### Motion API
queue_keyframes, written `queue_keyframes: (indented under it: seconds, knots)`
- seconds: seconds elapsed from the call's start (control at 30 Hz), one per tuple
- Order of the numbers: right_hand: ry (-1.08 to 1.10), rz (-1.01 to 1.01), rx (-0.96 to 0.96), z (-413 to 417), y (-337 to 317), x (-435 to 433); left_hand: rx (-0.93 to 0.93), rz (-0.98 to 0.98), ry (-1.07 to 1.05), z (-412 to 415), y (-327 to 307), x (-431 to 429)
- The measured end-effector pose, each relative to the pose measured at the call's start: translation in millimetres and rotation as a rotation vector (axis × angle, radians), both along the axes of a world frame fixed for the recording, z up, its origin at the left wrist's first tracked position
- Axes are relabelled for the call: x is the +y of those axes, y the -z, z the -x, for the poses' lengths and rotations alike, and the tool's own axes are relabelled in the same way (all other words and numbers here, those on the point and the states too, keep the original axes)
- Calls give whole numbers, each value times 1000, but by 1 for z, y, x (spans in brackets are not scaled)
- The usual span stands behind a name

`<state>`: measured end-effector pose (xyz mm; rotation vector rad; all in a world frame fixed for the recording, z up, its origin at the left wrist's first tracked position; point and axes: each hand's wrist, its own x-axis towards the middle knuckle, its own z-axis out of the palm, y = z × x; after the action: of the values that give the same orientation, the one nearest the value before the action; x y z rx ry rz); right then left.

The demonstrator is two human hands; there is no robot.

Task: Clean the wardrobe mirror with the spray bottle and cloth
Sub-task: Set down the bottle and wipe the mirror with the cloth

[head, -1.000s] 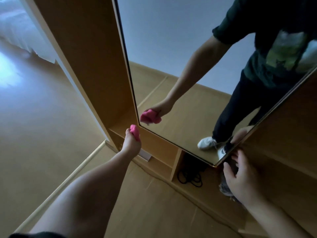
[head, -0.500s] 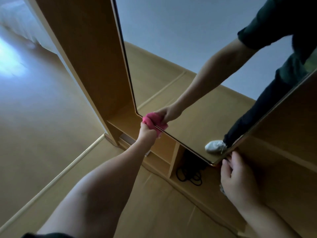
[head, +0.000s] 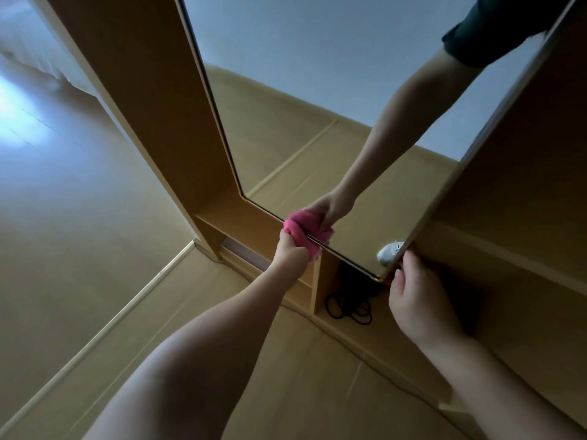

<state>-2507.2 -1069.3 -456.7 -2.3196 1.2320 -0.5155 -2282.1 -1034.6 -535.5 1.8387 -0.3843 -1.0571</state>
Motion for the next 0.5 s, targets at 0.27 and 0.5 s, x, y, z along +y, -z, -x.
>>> queue_keyframes:
  seconds: [0.27, 0.5]
  knots:
    - [0, -20, 43, 0, -5, 1, -23, -17, 74, 23, 3, 2]
    - [-39, -55, 43, 2, -2, 0, -52, -17, 119, 49, -2, 5]
